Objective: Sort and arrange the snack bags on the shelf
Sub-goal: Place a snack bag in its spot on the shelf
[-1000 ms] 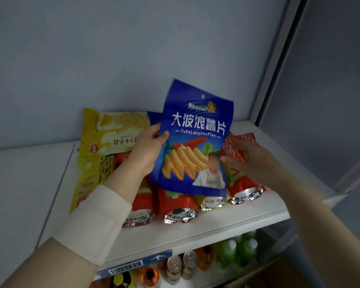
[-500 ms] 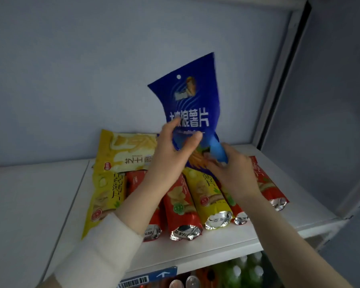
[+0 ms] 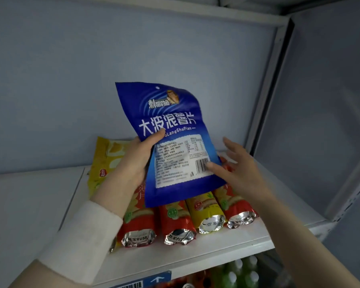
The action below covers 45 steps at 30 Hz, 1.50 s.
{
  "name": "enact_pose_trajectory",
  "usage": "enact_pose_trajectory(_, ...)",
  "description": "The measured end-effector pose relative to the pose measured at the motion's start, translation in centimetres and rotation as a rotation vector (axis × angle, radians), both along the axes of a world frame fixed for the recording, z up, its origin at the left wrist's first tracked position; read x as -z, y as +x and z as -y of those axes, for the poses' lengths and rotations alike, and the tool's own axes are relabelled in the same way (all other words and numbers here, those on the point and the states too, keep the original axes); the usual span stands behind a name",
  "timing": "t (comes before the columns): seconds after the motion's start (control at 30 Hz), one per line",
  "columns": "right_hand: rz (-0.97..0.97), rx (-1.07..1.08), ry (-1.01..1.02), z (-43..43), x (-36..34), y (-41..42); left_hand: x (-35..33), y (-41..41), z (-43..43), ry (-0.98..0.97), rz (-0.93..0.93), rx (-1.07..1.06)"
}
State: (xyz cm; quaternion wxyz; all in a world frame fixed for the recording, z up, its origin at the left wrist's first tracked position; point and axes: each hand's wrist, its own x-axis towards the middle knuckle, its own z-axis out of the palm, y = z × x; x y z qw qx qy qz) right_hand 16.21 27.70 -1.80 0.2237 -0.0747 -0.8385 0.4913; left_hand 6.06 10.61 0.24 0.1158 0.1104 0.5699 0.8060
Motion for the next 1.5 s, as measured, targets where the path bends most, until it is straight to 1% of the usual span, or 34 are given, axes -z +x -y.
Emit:
enact_pose_trajectory(0.13, 0.147, -0.336, -0.431, 0.1, 0.2, 0.3, 0.0, 0.3, 0.7, 0.008, -0.027, 0.116)
enact_pose_trajectory(0.17, 0.163, -0.378, -0.536, 0.4, 0.3, 0.4, 0.0, 0.5, 0.7, 0.002, -0.044, 0.129)
enact_pose_trajectory(0.23, 0.138, -0.366, -0.608, 0.6, 0.5, 0.1, 0.1, 0.7, 0.8, -0.008, -0.075, 0.083)
enact_pose_trajectory(0.27, 0.105, -0.301, -0.582, 0.6, 0.5, -0.3, 0.2, 0.8, 0.7, -0.03, -0.099, 0.041)
enact_pose_trajectory(0.3, 0.079, -0.208, -0.515, 0.7, 0.4, -0.5, 0.4, 0.9, 0.7, -0.088, -0.128, -0.018)
enact_pose_trajectory(0.33, 0.051, -0.1, -0.406, 0.7, 0.4, -0.8, 0.6, 1.1, 0.6, -0.166, -0.157, -0.085)
enact_pose_trajectory(0.37, 0.016, 0.001, -0.266, 0.7, 0.3, -1.0, 0.7, 1.6, 0.5, -0.239, -0.186, -0.129)
enact_pose_trajectory(0.4, -0.029, 0.087, -0.09, 0.9, 0.3, -1.1, 0.7, 2.2, 0.2, -0.276, -0.217, -0.12)
enact_pose_trajectory(0.43, -0.074, 0.143, 0.095, 1.5, 0.2, -1.1, 0.6, 2.7, 0.0, -0.26, -0.233, -0.049)
enact_pose_trajectory(0.47, -0.122, 0.159, 0.252, 2.3, 0.0, -1.0, 0.3, 3.2, -0.4, -0.217, -0.215, 0.053)
enact_pose_trajectory(0.5, -0.161, 0.123, 0.368, 3.3, -0.1, -0.8, 0.0, 3.6, -0.7, -0.172, -0.176, 0.132)
enact_pose_trajectory(0.57, -0.194, -0.029, 0.51, 5.1, -0.1, -0.4, -0.6, 3.4, -1.0, -0.078, -0.097, 0.152)
enact_pose_trajectory(0.63, -0.142, -0.155, 0.56, 6.1, -0.5, 0.1, -0.9, 2.7, -1.0, -0.02, -0.024, 0.054)
enact_pose_trajectory(0.73, -0.019, -0.277, 0.507, 6.4, -1.6, 0.8, -0.6, 1.9, -0.2, -0.075, -0.023, -0.093)
enact_pose_trajectory(0.83, 0.13, -0.355, 0.484, 6.4, -2.8, 0.6, 0.2, 0.9, 1.6, -0.094, 0.008, -0.136)
enact_pose_trajectory(0.87, 0.193, -0.374, 0.516, 6.6, -3.1, 0.4, 0.4, 0.7, 2.3, -0.106, 0.008, -0.15)
enact_pose_trajectory(0.97, 0.393, -0.456, 0.703, 7.6, -3.8, -0.6, 1.1, -0.2, 5.1, -0.154, -0.012, -0.23)
enact_pose_trajectory(1.07, 0.489, -0.541, 0.933, 9.8, -4.0, -1.9, 1.5, -1.0, 9.3, -0.222, 0.0, -0.305)
enact_pose_trajectory(1.17, 0.515, -0.542, 1.059, 13.5, -4.0, -3.5, 1.5, -1.7, 14.7, -0.281, 0.004, -0.356)
enact_pose_trajectory(1.37, 0.429, -0.563, 1.094, 25.0, -4.8, -7.4, 0.4, -3.3, 28.5, -0.38, -0.047, -0.495)
enact_pose_trajectory(1.5, 0.35, -0.579, 1.048, 35.3, -5.0, -11.4, -0.2, -5.5, 40.2, -0.443, -0.069, -0.577)
